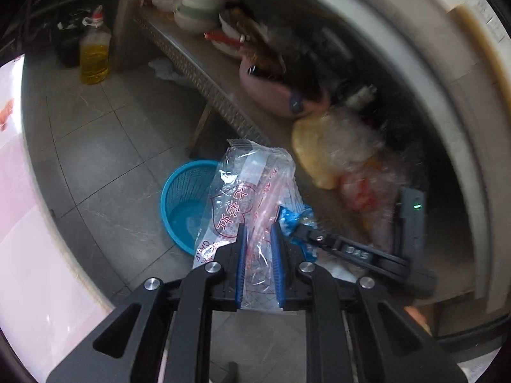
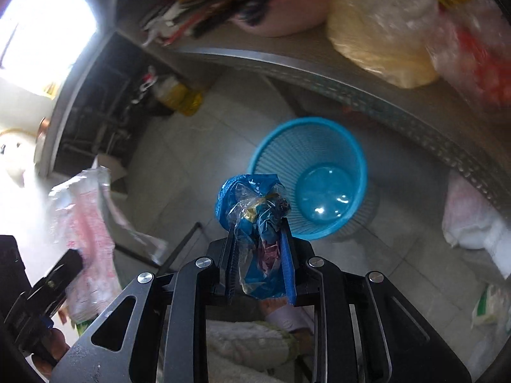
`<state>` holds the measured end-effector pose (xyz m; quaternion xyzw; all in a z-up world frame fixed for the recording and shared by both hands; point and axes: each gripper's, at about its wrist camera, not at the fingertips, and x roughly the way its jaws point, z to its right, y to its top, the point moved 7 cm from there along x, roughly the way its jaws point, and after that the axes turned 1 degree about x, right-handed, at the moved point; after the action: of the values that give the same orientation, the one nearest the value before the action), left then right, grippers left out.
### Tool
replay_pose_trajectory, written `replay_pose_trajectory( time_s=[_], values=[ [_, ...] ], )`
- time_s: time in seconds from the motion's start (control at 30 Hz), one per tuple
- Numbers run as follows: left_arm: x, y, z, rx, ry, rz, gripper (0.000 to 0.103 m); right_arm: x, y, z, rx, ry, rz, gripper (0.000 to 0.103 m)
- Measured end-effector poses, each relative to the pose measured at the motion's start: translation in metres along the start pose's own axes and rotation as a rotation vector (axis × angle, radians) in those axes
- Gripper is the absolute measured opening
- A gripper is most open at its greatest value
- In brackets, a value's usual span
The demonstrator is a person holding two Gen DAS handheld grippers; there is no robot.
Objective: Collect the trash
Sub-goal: 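Carry wrapper and bag to the blue wastebasket and open both tools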
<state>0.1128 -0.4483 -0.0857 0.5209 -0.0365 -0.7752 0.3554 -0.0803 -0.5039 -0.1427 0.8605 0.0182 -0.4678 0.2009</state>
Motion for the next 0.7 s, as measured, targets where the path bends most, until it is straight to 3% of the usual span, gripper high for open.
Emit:
replay_pose_trajectory(
  time_s=[0.07, 0.13, 0.2, 0.23, 0.33, 0.43, 0.7],
  values=[
    [0.030, 0.005, 0.007, 0.001, 0.019, -0.028, 0.015, 0.017, 0.010, 0.000, 0.012, -0.014, 0.010, 0.025],
    [0.055, 0.017, 0.006, -0.001, 0.051, -0.042, 0.018, 0.028, 0.025, 0.011, 0.021, -0.029, 0.035, 0.041],
    [0.081, 0.029, 0.003, 0.000, 0.068, -0.040, 0.040, 0.050, 0.039, 0.019, 0.031, -0.061, 0.048, 0.061],
    [0.092, 0.032, -0.007, -0.011, 0.107, -0.049, 0.056, 0.061, 0.043, 0.024, 0.037, -0.082, 0.049, 0.062],
    [0.106, 0.035, -0.020, -0.051, 0.149, -0.059, 0.057, 0.075, 0.046, 0.037, 0.043, -0.146, 0.050, 0.062],
    [0.098, 0.032, -0.022, -0.056, 0.137, -0.028, 0.059, 0.071, 0.035, 0.040, 0.042, -0.135, 0.060, 0.062],
    [0.026, 0.020, -0.016, -0.005, 0.128, 0.096, 0.062, 0.033, 0.012, 0.029, -0.037, -0.110, 0.085, 0.062]
  ],
)
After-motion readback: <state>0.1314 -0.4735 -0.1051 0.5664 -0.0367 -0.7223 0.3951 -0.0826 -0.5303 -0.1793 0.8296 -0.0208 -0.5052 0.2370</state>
